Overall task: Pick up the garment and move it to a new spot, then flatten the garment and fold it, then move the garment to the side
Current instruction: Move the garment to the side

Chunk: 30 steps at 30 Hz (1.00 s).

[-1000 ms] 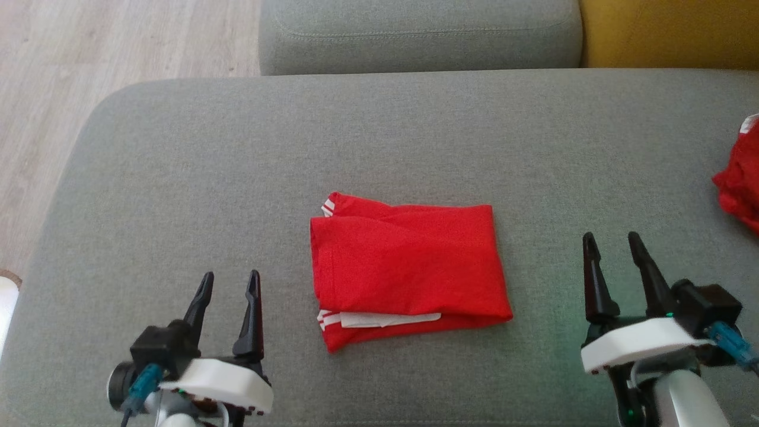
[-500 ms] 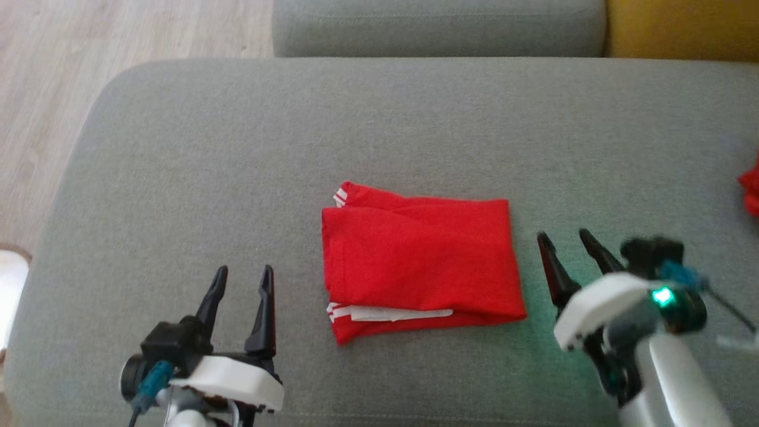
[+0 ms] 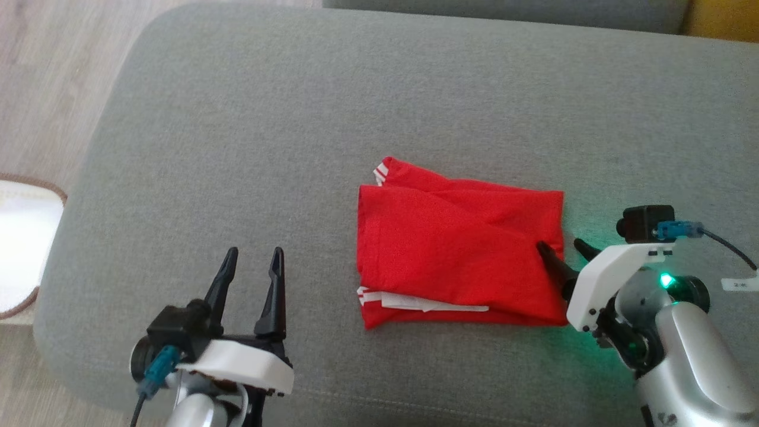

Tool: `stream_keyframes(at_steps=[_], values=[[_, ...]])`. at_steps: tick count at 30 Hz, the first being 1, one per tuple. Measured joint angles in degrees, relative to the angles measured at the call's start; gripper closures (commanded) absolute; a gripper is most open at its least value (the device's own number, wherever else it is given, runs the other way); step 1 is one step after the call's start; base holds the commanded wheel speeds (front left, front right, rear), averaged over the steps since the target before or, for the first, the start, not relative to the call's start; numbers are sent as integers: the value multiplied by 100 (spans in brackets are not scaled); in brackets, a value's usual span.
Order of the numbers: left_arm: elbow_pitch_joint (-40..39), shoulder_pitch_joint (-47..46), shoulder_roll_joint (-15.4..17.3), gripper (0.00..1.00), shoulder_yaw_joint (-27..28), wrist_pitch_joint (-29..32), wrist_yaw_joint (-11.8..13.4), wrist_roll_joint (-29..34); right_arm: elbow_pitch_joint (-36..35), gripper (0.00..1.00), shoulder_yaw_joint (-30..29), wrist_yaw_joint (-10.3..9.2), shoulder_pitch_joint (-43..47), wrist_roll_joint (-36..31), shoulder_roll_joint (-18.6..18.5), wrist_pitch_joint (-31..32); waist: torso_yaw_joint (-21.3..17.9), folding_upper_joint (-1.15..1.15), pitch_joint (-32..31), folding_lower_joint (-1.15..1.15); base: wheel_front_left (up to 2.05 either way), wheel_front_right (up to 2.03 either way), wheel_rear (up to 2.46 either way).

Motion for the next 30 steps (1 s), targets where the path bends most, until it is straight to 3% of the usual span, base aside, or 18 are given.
stream_keyframes(at_steps=[3,4,6,10,11,12,21,30], values=[[-3,-11,-2,0,-3,0,2,-2,1,0,21,0,-47,93,-44,140,67,0,74,0,0,0,0],[-11,-16,-2,0,-7,0,5,-5,1,4,46,0,-85,119,-59,192,77,0,93,0,0,0,0],[-24,-25,-3,0,-14,0,7,-30,-3,53,74,0,-126,163,-79,241,83,0,110,0,0,0,0],[-32,-81,-7,0,-20,0,15,-52,-20,82,223,0,-179,314,-109,374,60,0,158,0,0,0,0],[-37,-108,-8,0,-20,0,15,-52,-23,82,250,0,-182,331,-110,379,47,0,169,0,0,0,0],[-46,-125,-8,0,-20,0,15,-52,-29,98,265,0,-194,350,-111,376,31,0,180,0,0,0,0],[-140,-149,-15,0,-19,-1,8,-2,-165,100,244,0,-465,221,-209,0,-295,0,290,0,0,0,0],[-226,-388,-16,0,-37,-1,-97,267,-686,100,-322,0,-704,135,-563,-33,-1157,0,504,0,0,0,0]])
